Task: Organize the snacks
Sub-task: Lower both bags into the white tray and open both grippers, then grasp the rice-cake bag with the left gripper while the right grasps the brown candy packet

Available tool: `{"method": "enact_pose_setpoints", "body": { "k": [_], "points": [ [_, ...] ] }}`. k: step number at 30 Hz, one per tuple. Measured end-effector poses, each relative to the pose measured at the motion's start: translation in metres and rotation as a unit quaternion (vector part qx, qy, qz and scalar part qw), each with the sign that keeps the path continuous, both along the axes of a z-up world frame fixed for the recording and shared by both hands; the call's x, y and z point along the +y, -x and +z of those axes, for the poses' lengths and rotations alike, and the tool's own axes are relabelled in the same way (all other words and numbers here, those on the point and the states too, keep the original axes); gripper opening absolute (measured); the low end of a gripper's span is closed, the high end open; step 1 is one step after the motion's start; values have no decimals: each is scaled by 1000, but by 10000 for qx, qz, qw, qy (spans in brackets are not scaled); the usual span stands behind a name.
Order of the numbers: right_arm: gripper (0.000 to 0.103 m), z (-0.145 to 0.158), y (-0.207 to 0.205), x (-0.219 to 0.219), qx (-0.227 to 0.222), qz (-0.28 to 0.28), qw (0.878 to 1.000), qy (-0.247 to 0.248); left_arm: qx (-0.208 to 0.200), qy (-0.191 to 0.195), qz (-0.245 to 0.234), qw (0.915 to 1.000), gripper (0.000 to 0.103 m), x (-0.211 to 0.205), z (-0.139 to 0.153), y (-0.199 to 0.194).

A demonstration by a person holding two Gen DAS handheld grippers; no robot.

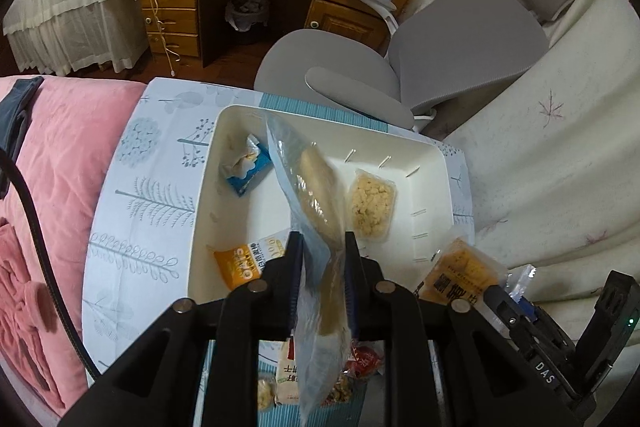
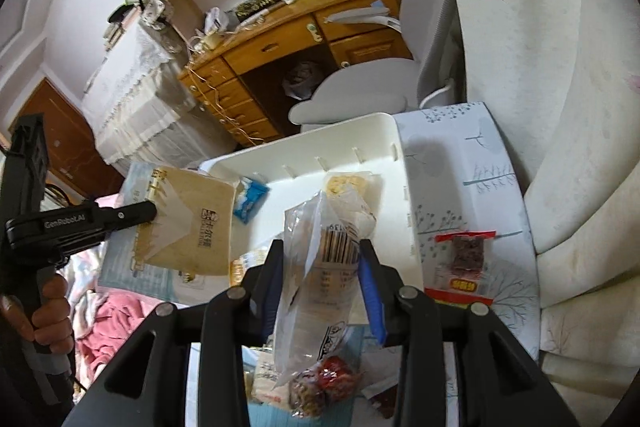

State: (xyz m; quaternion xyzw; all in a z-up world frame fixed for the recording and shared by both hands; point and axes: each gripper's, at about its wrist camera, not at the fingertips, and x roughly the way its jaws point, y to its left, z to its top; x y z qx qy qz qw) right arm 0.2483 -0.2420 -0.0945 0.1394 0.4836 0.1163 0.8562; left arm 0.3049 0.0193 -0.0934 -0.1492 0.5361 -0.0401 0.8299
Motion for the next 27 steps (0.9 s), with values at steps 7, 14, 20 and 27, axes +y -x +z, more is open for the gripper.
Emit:
{"method": "enact_pose_setpoints", "body": {
  "k": [7, 14, 20, 27],
  "points": [
    [60, -11, -1, -12, 162, -301, 9990, -284, 20, -282, -116, 9995, 58, -13, -3, 5],
    [70, -11, 15, -28, 221, -444, 9984, -275, 110, -366, -51, 9993, 61, -21, -4, 33],
    [79, -11, 39, -42, 283, -497, 9979, -296, 96, -360, 66, 9993, 64, -26, -9, 71],
    [80, -18, 65, -51, 420, -767, 9962, -28, 357, -369, 222, 9984, 64, -28, -26, 114]
  ]
}}
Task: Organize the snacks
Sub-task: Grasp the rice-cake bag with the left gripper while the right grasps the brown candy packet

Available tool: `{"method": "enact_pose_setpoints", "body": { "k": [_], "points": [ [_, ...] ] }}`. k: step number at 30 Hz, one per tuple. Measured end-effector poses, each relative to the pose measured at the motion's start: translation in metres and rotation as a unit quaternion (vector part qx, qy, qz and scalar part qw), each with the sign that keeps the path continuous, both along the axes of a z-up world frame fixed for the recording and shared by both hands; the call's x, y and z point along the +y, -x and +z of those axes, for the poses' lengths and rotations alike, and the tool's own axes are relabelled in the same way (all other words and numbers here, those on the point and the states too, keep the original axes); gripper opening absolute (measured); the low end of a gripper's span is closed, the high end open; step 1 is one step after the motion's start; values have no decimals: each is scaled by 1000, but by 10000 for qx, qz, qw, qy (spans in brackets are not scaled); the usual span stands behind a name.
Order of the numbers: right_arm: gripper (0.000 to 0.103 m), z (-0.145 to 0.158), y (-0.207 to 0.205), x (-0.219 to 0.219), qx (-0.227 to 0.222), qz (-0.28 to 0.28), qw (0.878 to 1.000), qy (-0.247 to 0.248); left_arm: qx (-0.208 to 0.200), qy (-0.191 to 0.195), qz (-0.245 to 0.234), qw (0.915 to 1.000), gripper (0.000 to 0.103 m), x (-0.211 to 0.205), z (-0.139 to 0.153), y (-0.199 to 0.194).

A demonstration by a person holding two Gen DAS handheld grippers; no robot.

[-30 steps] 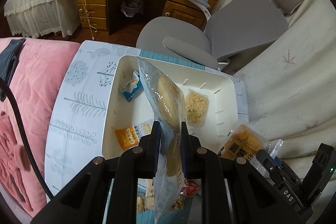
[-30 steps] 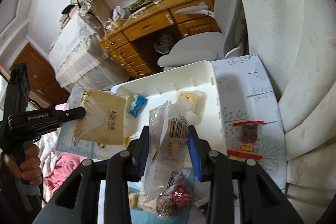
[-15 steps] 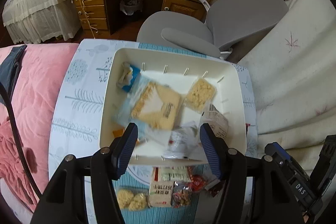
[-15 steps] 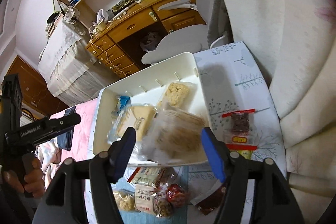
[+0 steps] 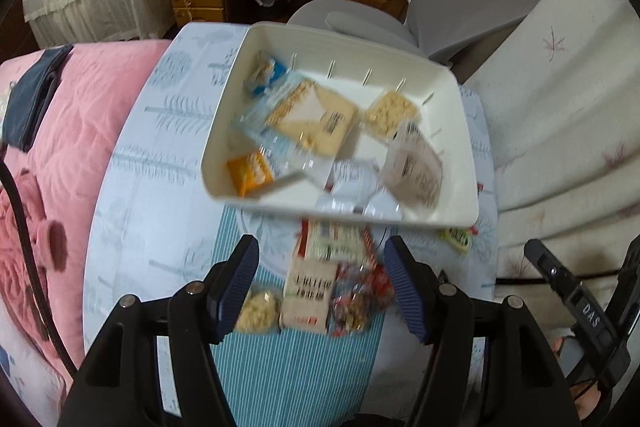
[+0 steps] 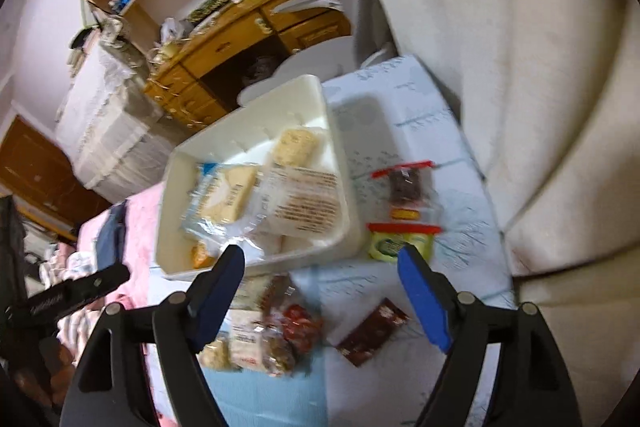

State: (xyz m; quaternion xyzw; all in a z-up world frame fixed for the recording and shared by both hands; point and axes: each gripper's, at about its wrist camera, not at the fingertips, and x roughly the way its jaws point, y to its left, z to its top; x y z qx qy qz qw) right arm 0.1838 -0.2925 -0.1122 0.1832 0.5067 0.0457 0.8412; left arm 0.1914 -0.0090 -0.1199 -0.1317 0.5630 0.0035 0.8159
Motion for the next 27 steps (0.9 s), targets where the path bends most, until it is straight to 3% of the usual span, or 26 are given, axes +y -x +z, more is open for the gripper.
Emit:
{"method": "enact_pose_setpoints", "body": {
  "k": [5, 10, 19, 24, 27],
  "points": [
    [80, -12, 18, -3, 143, 8, 9998, 124, 55, -72, 75, 9999, 64, -3, -11, 28],
    [80, -29, 34, -4, 378, -26, 9992, -121, 137, -278, -132, 9994, 64, -4, -24, 48],
    [80, -63, 55, -5, 875, -582, 9918, -723, 253, -920, -1035, 9900, 64, 2, -46, 64],
    [79, -78, 63, -3, 1043, -1044, 9836, -1035, 388, -1008, -1497, 9828, 64, 13, -62, 63],
    [79, -86, 67, 1, 1132, -1335, 9784, -1097, 465, -1071, -1743, 9777, 71, 19, -72, 59]
  ]
}}
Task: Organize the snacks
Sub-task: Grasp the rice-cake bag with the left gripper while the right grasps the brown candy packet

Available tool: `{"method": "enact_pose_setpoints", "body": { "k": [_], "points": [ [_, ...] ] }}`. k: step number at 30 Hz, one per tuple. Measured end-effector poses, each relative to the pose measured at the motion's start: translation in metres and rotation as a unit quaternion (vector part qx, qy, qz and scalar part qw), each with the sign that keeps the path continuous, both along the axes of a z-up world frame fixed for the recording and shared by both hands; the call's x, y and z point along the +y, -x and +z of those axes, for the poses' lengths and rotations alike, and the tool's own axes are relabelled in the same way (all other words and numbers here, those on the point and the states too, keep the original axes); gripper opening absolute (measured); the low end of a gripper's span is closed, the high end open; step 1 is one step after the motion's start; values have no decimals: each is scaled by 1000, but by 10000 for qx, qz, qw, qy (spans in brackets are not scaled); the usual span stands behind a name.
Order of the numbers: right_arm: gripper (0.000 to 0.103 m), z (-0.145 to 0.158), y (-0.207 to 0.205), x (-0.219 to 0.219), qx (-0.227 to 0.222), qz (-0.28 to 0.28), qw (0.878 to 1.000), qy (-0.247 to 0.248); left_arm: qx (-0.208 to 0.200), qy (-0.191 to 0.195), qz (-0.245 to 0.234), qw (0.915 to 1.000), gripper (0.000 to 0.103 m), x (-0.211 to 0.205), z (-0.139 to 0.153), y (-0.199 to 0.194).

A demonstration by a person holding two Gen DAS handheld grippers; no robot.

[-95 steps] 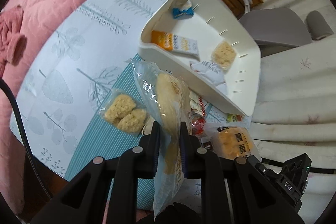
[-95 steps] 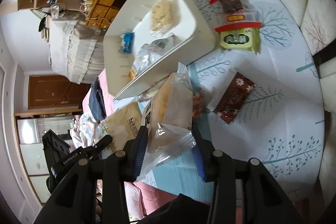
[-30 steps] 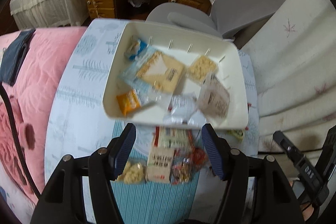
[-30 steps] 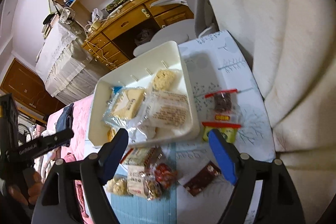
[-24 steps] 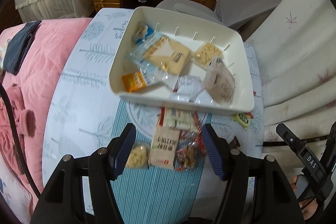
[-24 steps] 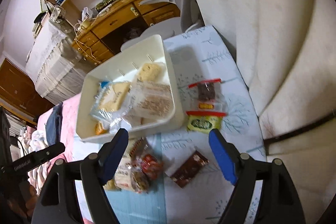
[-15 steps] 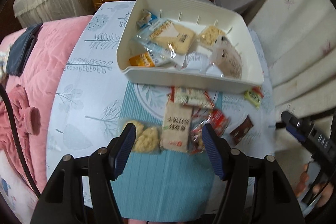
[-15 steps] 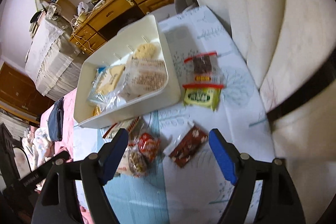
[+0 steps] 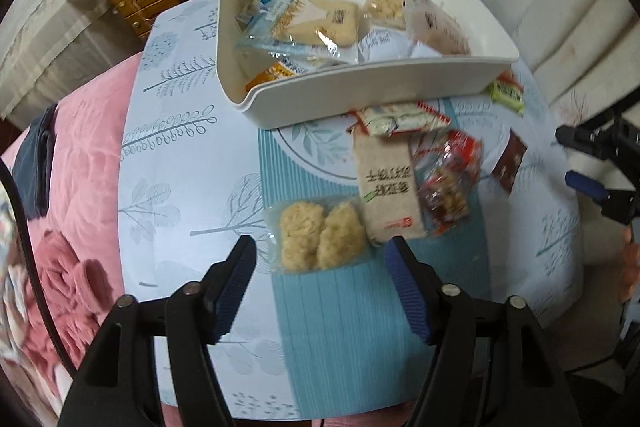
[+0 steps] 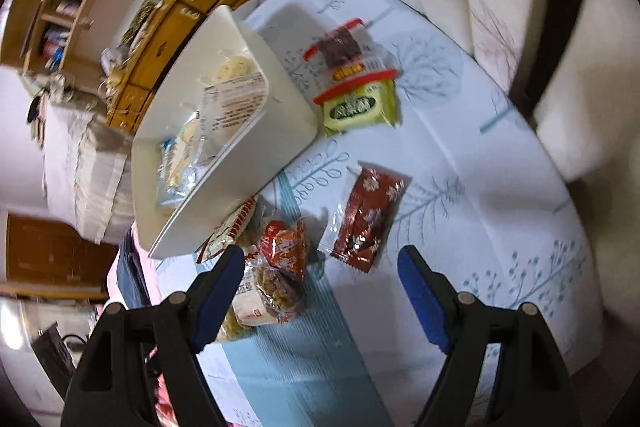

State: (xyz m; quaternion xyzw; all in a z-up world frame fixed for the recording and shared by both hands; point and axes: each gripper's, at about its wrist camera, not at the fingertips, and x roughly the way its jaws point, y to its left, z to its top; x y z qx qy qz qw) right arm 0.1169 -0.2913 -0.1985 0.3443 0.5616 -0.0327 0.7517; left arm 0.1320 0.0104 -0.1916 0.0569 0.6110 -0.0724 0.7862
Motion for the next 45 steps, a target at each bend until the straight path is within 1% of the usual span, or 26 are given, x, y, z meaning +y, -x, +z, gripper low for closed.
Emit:
{"method": "enact_pose_setpoints", "body": {
  "k": [1, 5, 10, 13, 15, 18, 22, 24, 25, 26, 28, 30, 35, 36, 39, 41, 42, 44, 45],
  "points": [
    [79, -2, 2, 2, 15, -94, 10000, -2, 36, -10, -87, 10000, 73, 2, -3, -1],
    [79, -11, 7, 8, 112, -457, 9989, 25, 151, -177, -488, 9985, 75, 7, -18, -7],
    [79, -22, 12, 12, 147, -900, 9958, 74, 344, -236, -1112, 9929, 78, 11, -41, -14],
    [79, -27, 13, 15, 146, -1117, 9934, 194, 402, -290, -1491, 9876, 81, 10, -52, -18],
    [79, -30, 13, 17, 147, -1256, 9916, 275, 447, -335, -1710, 9837, 81, 9, -60, -20],
    [79, -36, 10, 18, 191, -1393, 9892, 403, 492, -330, -1909, 9798, 81, 7, -69, -24],
    [79, -43, 2, 23, 292, -1474, 9869, 582, 600, -334, -2201, 9731, 82, 4, -83, -29],
    [79, -46, -3, 26, 357, -1483, 9858, 696, 641, -303, -2365, 9690, 86, 0, -88, -30],
    [79, -47, -5, 26, 372, -1486, 9855, 734, 651, -296, -2465, 9665, 86, -2, -90, -31],
    [79, -48, -7, 27, 369, -1496, 9850, 770, 652, -319, -2544, 9644, 87, -4, -92, -31],
    [79, -50, -11, 29, 390, -1521, 9838, 866, 606, -364, -2717, 9598, 90, -8, -94, -31],
    [77, -52, -16, 31, 465, -1523, 9824, 979, 581, -343, -2819, 9571, 92, -11, -96, -31],
    [63, -64, -24, 34, 764, -1568, 9783, 1117, 649, -287, -2919, 9538, 92, -18, -104, -34],
    [62, -67, -25, 34, 834, -1582, 9775, 1122, 646, -285, -2946, 9530, 92, -19, -105, -34],
    [58, -66, -28, 36, 862, -1555, 9761, 1251, 672, -295, -3048, 9496, 92, -25, -109, -31],
    [49, -65, -30, 37, 923, -1502, 9744, 1393, 695, -356, -3075, 9483, 92, -29, -113, -26],
    [47, -65, -32, 37, 955, -1488, 9737, 1436, 698, -392, -3079, 9480, 92, -31, -115, -25],
    [45, -64, -32, 36, 979, -1457, 9736, 1463, 724, -451, -3102, 9468, 89, -37, -119, -23],
    [44, -64, -32, 34, 982, -1438, 9739, 1454, 713, -373, -3080, 9480, 86, -39, -118, -23]
  ]
}}
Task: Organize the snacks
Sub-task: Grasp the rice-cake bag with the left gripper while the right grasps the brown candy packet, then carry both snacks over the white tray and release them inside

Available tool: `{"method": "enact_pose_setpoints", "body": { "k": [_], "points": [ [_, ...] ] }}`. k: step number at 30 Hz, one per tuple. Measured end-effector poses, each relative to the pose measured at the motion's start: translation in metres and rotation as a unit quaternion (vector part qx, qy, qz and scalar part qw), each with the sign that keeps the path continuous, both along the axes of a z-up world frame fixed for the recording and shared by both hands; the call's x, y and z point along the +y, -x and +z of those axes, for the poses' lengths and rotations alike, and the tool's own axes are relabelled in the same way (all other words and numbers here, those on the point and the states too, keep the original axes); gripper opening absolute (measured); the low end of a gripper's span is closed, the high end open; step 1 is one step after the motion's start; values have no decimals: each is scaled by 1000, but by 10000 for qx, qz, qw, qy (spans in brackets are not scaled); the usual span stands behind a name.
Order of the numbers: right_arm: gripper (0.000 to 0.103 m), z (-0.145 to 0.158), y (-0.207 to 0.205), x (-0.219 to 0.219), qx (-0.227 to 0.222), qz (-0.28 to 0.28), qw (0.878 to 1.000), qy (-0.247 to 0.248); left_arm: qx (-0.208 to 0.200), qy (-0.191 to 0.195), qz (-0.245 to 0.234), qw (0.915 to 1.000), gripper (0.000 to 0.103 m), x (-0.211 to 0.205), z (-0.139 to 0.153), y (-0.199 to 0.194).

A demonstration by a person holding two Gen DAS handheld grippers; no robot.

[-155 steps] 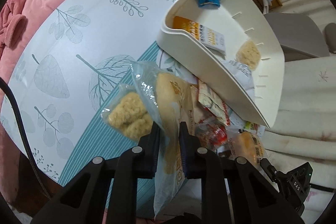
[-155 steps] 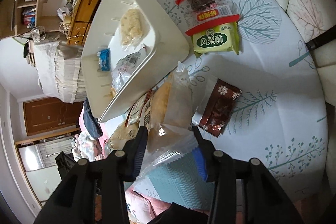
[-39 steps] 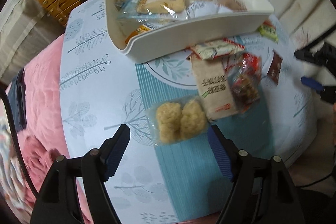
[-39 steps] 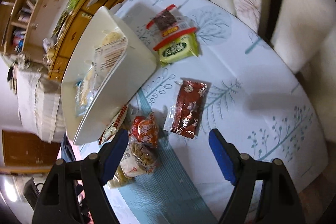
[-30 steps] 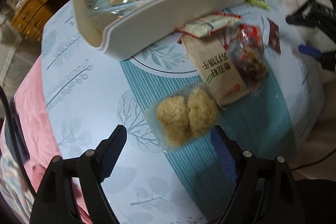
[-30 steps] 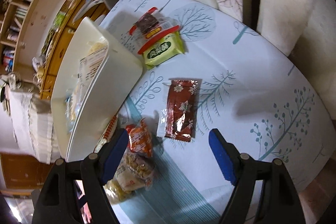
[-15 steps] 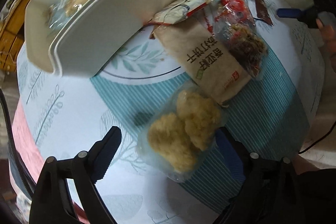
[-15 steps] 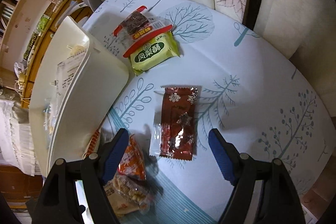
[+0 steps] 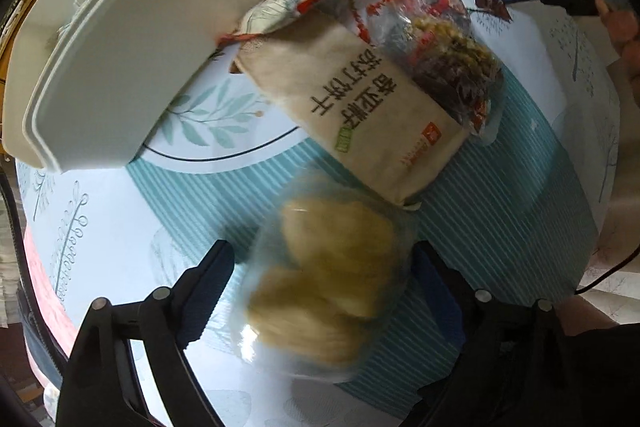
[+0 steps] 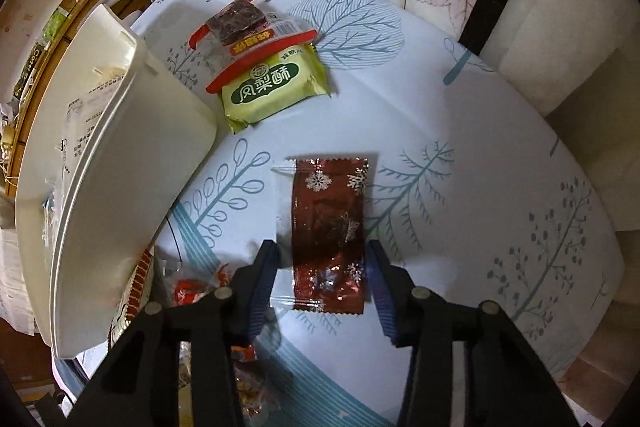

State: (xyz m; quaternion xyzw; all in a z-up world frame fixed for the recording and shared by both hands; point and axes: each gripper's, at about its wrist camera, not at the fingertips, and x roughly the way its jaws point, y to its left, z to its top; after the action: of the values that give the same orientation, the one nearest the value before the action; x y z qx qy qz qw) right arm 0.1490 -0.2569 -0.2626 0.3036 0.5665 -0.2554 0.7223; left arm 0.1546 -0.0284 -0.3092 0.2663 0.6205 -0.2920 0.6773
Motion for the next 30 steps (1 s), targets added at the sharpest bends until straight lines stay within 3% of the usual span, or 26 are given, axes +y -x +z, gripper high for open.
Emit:
{"method": "enact_pose_setpoints", "body": {
  "k": [4, 10, 19, 30],
  "points": [
    [35, 0, 6, -6, -44, 36, 9998, -182, -14, 114, -11, 9999, 70, -11, 5, 10],
    [31, 0, 20, -4, -81, 60, 9991, -403, -9, 102, -34, 9999, 60, -14, 10, 18],
    [28, 14, 35, 25, -177, 492, 9975, -483, 63, 204, 374, 9991, 58, 9, 32, 19],
    [27, 47, 26, 75, -451, 1565, 9850, -568, 190, 403, 1163, 9922, 58, 43, 71, 17]
  ]
}}
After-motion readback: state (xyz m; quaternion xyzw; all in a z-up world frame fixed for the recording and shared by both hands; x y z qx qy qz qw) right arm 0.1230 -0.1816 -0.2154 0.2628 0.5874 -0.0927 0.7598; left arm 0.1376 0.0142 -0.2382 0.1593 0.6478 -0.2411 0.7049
